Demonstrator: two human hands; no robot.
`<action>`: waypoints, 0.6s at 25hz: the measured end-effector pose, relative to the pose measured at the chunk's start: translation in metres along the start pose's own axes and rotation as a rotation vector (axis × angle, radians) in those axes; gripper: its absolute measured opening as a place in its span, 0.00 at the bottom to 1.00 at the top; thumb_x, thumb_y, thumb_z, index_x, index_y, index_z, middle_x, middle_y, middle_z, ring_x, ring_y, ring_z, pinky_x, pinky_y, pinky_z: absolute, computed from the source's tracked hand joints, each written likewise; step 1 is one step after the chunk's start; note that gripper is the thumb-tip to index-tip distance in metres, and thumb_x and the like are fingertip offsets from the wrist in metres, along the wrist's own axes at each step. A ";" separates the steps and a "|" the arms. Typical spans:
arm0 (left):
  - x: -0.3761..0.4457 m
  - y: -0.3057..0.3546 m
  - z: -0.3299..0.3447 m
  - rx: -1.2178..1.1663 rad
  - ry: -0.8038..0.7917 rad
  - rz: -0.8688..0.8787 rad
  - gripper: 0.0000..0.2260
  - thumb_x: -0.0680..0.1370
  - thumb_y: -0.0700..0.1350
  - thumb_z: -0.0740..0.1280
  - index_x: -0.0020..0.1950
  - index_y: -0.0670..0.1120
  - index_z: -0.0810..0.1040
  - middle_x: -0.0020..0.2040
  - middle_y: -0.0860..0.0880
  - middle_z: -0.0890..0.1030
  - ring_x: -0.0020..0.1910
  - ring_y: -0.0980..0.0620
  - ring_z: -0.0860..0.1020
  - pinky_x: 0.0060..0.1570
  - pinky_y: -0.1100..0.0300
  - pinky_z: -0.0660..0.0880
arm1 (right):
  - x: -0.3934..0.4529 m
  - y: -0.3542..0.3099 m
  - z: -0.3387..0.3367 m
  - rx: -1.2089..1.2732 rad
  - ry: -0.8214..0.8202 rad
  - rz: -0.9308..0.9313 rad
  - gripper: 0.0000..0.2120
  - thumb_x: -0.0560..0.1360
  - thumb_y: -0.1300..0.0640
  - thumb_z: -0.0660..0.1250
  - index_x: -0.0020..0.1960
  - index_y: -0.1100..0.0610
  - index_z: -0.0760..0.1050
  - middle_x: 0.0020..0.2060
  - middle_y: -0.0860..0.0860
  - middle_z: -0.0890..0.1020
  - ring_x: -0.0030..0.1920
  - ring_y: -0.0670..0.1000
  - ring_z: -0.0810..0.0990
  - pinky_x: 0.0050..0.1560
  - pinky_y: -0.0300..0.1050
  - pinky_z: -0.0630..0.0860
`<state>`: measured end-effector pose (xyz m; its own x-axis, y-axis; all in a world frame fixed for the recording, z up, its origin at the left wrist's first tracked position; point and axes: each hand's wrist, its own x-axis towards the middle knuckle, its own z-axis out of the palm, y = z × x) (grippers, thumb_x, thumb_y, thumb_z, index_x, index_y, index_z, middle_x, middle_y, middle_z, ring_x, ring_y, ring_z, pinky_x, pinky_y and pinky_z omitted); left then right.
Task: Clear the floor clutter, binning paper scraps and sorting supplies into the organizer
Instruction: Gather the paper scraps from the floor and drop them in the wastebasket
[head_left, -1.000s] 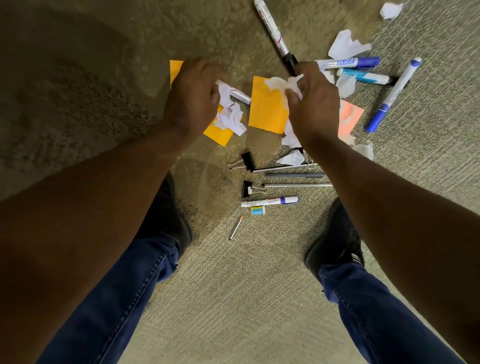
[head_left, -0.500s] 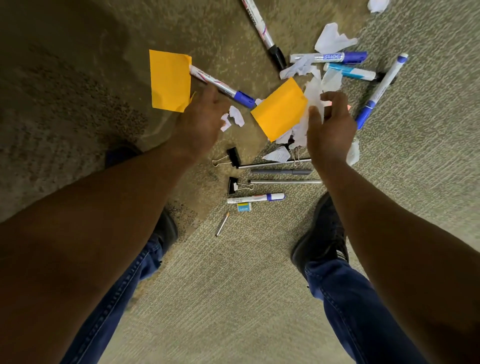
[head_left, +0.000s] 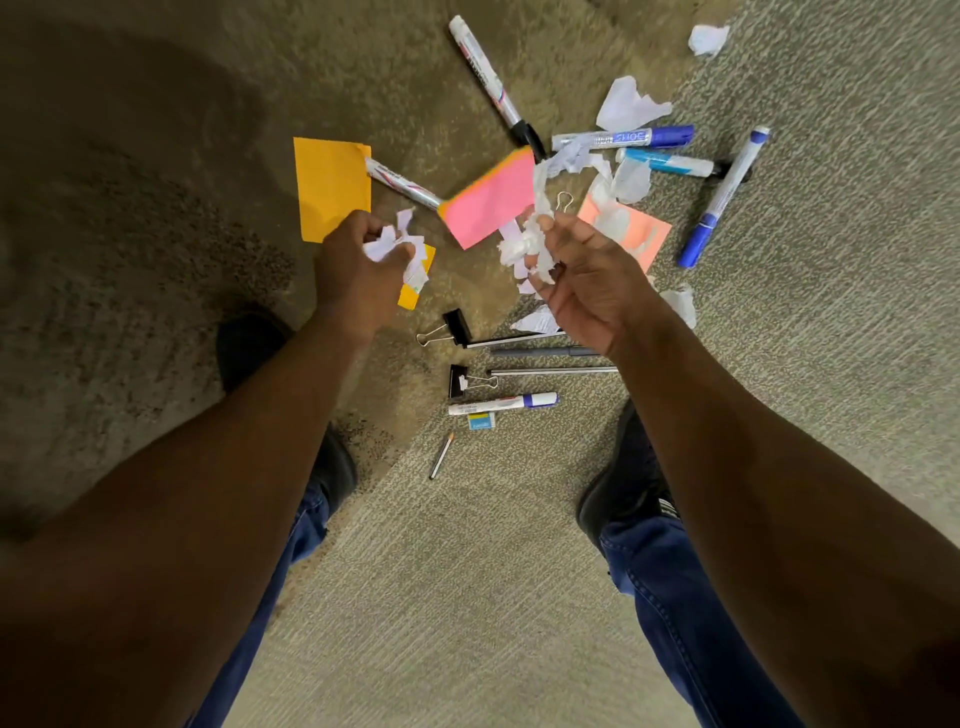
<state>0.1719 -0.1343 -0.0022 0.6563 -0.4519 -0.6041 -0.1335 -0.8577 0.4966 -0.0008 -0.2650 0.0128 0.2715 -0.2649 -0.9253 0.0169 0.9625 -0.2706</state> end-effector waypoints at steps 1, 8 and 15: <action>-0.003 -0.002 -0.003 -0.032 -0.007 -0.030 0.10 0.75 0.43 0.71 0.53 0.39 0.76 0.47 0.48 0.77 0.44 0.52 0.74 0.39 0.63 0.66 | 0.000 -0.001 -0.003 -0.025 0.035 -0.011 0.06 0.78 0.63 0.65 0.53 0.58 0.76 0.44 0.48 0.82 0.42 0.47 0.79 0.37 0.37 0.77; -0.015 -0.010 0.000 -0.005 -0.039 -0.042 0.10 0.76 0.42 0.71 0.52 0.38 0.76 0.46 0.46 0.76 0.43 0.50 0.73 0.41 0.59 0.69 | 0.006 0.011 -0.027 -1.631 0.188 -0.571 0.18 0.77 0.61 0.64 0.66 0.55 0.69 0.53 0.59 0.79 0.51 0.58 0.79 0.47 0.43 0.70; -0.008 -0.002 0.006 0.001 -0.059 -0.040 0.06 0.75 0.42 0.71 0.48 0.44 0.74 0.45 0.48 0.76 0.43 0.52 0.74 0.37 0.63 0.67 | 0.020 0.042 -0.013 -2.072 0.006 -0.716 0.20 0.74 0.71 0.63 0.63 0.57 0.67 0.60 0.61 0.68 0.52 0.60 0.75 0.34 0.49 0.72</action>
<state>0.1621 -0.1299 -0.0023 0.6161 -0.4311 -0.6592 -0.1092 -0.8756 0.4705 -0.0072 -0.2308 -0.0206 0.6889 -0.4513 -0.5673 -0.6796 -0.6742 -0.2890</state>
